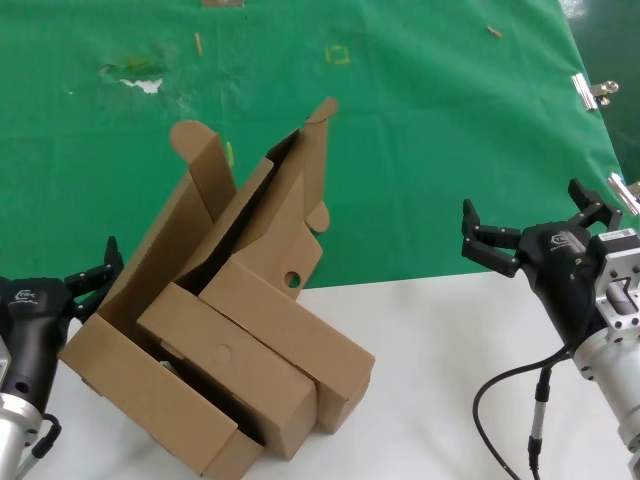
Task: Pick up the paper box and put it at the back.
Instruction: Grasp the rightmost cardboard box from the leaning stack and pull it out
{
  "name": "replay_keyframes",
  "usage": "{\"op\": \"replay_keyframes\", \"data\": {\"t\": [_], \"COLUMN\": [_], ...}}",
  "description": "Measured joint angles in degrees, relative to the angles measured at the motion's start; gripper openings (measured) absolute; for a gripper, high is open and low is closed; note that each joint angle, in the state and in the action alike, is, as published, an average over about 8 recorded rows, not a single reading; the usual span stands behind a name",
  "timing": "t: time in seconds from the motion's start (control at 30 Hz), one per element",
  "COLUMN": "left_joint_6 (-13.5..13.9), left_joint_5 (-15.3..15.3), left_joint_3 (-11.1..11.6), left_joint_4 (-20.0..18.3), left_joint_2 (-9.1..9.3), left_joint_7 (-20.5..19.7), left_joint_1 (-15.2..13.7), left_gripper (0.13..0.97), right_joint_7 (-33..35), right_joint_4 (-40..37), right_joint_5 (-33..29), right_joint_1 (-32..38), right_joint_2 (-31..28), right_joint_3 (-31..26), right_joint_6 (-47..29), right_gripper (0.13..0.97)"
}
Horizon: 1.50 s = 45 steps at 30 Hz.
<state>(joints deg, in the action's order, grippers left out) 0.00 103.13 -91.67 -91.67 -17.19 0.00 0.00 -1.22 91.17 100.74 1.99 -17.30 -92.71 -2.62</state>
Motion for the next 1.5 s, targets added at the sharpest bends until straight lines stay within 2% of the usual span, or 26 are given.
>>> {"op": "replay_keyframes", "data": {"t": [0.43,0.67,0.73,0.83,1.03,1.1,1.27,1.4,1.5], "left_joint_6": [0.0,0.0,0.0,0.0,0.0,0.0,0.0,0.0,0.0], "left_joint_5": [0.0,0.0,0.0,0.0,0.0,0.0,0.0,0.0,0.0], "left_joint_3": [0.0,0.0,0.0,0.0,0.0,0.0,0.0,0.0,0.0], "left_joint_4": [0.0,0.0,-0.01,0.0,0.0,0.0,0.0,0.0,0.0], "left_joint_2": [0.0,0.0,0.0,0.0,0.0,0.0,0.0,0.0,0.0], "left_joint_7": [0.0,0.0,0.0,0.0,0.0,0.0,0.0,0.0,0.0], "left_joint_1": [0.0,0.0,0.0,0.0,0.0,0.0,0.0,0.0,0.0], "left_gripper": [0.965,0.958,0.95,0.925,0.892,0.892,0.81,0.76,0.686], "right_joint_7": [-0.35,-8.33,-8.83,-6.43,3.29,6.74,13.27,16.3,18.05], "right_joint_4": [0.27,6.99,8.18,8.37,6.43,5.11,1.43,-0.91,-2.52], "right_joint_5": [0.29,6.54,8.12,9.71,14.09,15.16,14.52,12.09,10.24], "right_joint_1": [-0.05,-0.86,-0.92,-1.02,-2.38,-2.92,-3.1,-2.09,-1.05], "right_joint_2": [-0.18,-7.4,-9.65,-12.11,-18.36,-20.37,-23.66,-24.34,-24.12], "right_joint_3": [-0.02,1.05,2.55,5.35,8.44,7.82,4.07,0.45,-1.96], "right_joint_6": [-0.12,-3.96,-6.54,-11.77,-26.13,-31.1,-40.94,-44.59,-45.92], "right_gripper": [0.966,0.966,0.966,0.966,0.966,0.966,0.966,0.966,0.966]}}
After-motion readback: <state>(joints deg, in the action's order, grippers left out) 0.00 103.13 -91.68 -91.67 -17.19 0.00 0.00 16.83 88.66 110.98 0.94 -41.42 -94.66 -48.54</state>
